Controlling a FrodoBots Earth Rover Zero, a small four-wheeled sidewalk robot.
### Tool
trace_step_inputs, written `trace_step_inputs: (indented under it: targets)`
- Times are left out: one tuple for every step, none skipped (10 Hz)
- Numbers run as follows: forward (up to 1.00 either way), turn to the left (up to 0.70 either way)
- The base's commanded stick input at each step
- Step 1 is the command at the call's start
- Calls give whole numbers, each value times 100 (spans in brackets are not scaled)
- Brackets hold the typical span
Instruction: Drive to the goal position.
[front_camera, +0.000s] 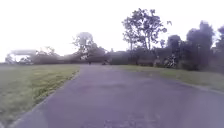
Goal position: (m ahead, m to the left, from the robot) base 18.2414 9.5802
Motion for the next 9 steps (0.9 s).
trace_step_inputs:
  targets:
    - [70,0]
    - [70,0]
    - [70,0]
    - [70,0]
    - [70,0]
    - [70,0]
    - [70,0]
    - [70,0]
    - [70,0]
